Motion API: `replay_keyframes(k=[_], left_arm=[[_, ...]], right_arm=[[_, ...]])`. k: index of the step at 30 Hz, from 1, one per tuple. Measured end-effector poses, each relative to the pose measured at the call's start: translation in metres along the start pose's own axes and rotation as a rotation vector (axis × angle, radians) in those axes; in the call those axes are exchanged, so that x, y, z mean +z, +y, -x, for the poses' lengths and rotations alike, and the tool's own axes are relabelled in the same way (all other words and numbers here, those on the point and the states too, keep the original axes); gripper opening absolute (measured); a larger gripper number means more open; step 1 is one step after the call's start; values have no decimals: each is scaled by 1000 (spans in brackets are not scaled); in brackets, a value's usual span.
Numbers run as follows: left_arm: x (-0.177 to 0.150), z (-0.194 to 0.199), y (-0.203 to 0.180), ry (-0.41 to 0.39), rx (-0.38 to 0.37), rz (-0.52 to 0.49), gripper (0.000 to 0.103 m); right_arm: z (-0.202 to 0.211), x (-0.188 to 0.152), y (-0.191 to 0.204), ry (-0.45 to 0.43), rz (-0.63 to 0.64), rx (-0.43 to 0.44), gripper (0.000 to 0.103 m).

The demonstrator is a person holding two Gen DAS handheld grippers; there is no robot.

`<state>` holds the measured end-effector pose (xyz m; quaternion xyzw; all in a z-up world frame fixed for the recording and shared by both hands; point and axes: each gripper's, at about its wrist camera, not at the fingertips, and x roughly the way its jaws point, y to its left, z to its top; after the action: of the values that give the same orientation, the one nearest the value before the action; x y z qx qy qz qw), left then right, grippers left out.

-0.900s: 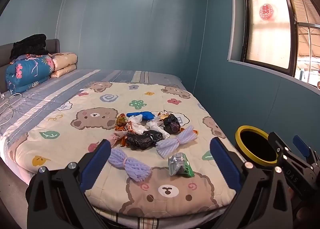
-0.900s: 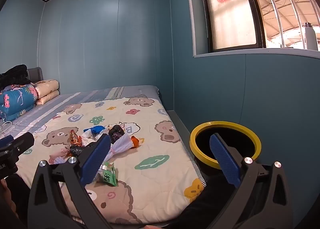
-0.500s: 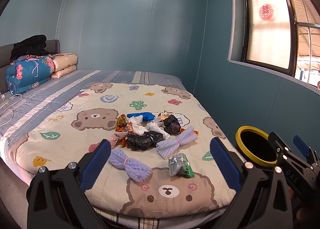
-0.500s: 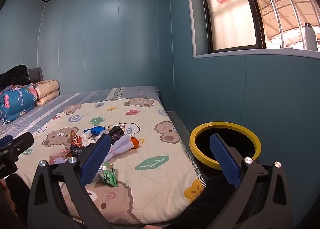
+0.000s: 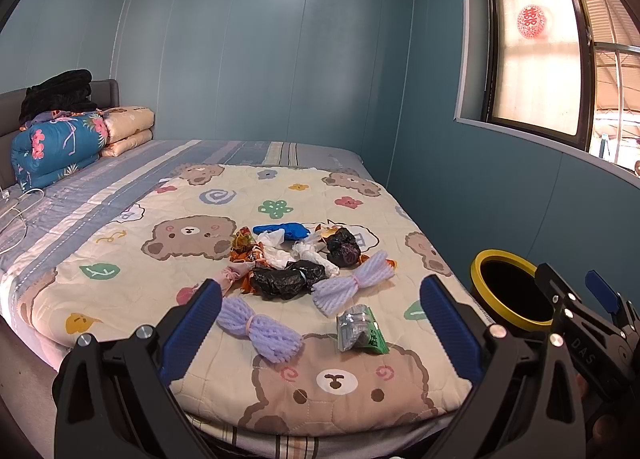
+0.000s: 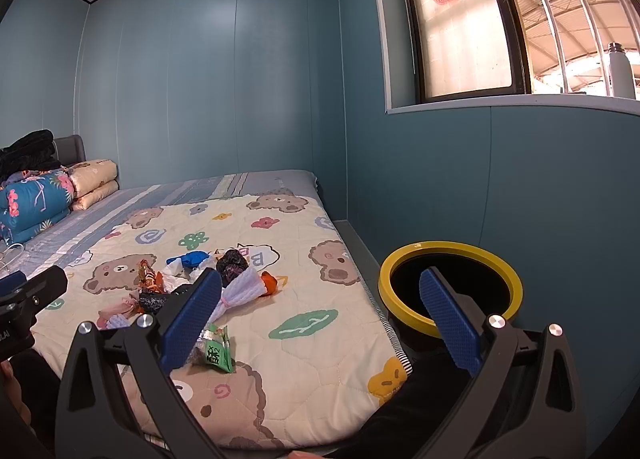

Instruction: Collect trash

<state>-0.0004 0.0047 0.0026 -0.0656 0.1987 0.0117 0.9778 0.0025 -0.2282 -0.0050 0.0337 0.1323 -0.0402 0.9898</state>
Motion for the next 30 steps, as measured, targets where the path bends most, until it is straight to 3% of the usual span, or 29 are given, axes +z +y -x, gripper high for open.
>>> replay_keyframes(k=[30], left_arm=[[-2, 0, -2, 4, 2, -5, 96]], right_arm=[[-2, -4, 0, 11, -1, -1, 95]])
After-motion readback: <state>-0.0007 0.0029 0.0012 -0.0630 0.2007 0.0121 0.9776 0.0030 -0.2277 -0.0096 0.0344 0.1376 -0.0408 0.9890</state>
